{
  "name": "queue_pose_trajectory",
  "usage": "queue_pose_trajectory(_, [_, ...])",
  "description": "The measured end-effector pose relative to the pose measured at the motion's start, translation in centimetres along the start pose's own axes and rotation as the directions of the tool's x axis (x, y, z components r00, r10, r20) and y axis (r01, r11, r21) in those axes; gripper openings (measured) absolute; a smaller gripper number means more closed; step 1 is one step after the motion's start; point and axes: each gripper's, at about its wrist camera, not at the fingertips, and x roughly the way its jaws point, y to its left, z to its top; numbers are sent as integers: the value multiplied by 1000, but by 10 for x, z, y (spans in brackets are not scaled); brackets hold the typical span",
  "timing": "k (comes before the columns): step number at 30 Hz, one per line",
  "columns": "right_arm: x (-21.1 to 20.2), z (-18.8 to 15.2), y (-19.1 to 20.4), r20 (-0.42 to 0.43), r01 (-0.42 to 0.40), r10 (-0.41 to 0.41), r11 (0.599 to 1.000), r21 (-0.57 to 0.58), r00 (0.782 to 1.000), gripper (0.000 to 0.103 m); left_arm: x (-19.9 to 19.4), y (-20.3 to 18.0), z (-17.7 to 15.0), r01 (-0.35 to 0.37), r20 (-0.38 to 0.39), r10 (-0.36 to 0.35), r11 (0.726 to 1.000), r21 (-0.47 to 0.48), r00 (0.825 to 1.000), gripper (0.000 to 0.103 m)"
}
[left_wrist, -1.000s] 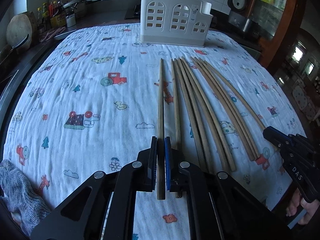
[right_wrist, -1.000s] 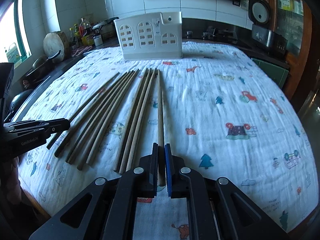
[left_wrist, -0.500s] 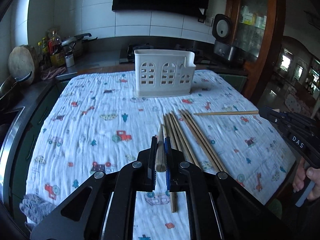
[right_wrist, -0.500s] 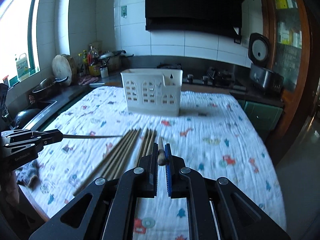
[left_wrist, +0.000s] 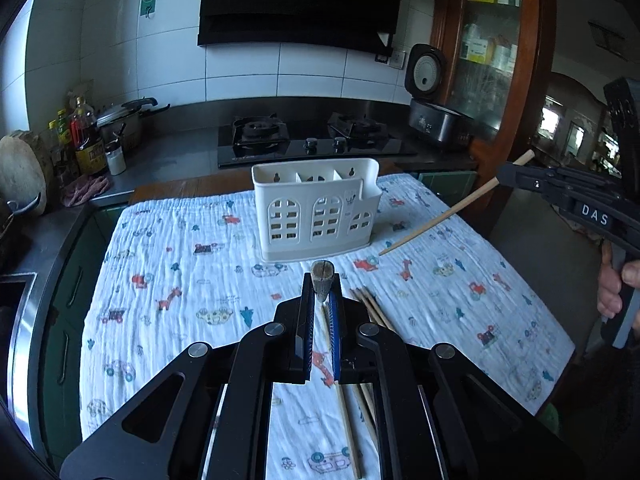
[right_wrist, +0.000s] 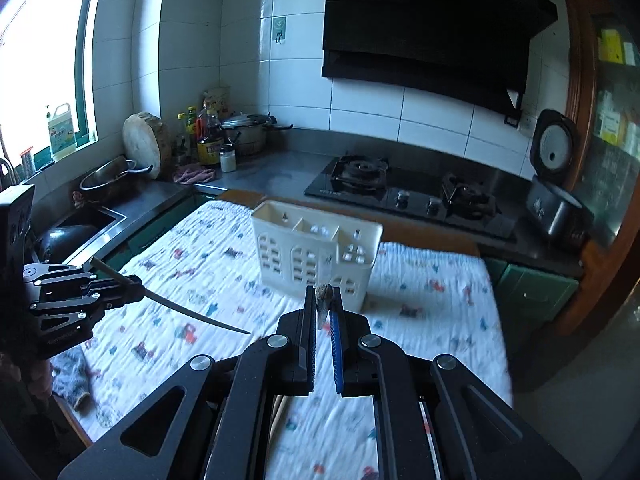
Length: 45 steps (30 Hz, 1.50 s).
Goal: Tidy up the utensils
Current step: 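Lift both held chopsticks and carry them to the white utensil holder, then lower the chopsticks into the holder and open both tools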
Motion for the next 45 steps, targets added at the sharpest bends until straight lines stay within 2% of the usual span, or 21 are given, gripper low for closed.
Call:
queue_pose_trajectory(5, [-2,49,-18,29,24,-25,1000,5,999,7,-21,-3,48,2,63,-5,999,45,998,6])
queue_pose_trajectory(11, [26,81,-27,4,77,-77,997,-6,997,7,-36,-4,107,-23,150,11,997,75,989,6])
queue_pose_trajectory(16, [58,86,-33,-46,82,-82,997,1,996,7,-2,0,138,-94,118,84,992,82,989,6])
queue_pose_trajectory(17, [64,86,-34,-52,85,-85,996,6,995,7,7,2,142,-87,96,80,994,71,992,6])
queue_pose_trajectory(22, [92,81,-35,-95,67,-66,998,3,993,7,57,19,151,-88,-6,89,995,40,996,6])
queue_pose_trajectory(23, [96,79,-35,-99,66,-65,998,4,993,7,66,23,149,-104,-25,104,994,33,994,6])
queue_pose_trajectory(31, [119,70,-37,-128,66,-65,998,8,990,7,115,47,130,-96,-131,92,995,-24,987,6])
queue_pose_trajectory(37, [124,66,-37,-131,84,-84,996,-4,988,7,123,53,121,-87,-143,79,995,-52,987,6])
queue_pose_trajectory(40, [117,66,-38,-112,89,-88,996,0,990,11,120,53,120,-87,-135,80,995,-53,988,8])
queue_pose_trajectory(42, [109,68,-38,-91,101,-101,995,-5,991,17,115,53,121,-87,-120,80,995,-53,989,9])
queue_pose_trajectory(45, [92,70,-39,-61,104,-103,995,4,993,29,101,51,124,-85,-93,79,995,-59,992,17])
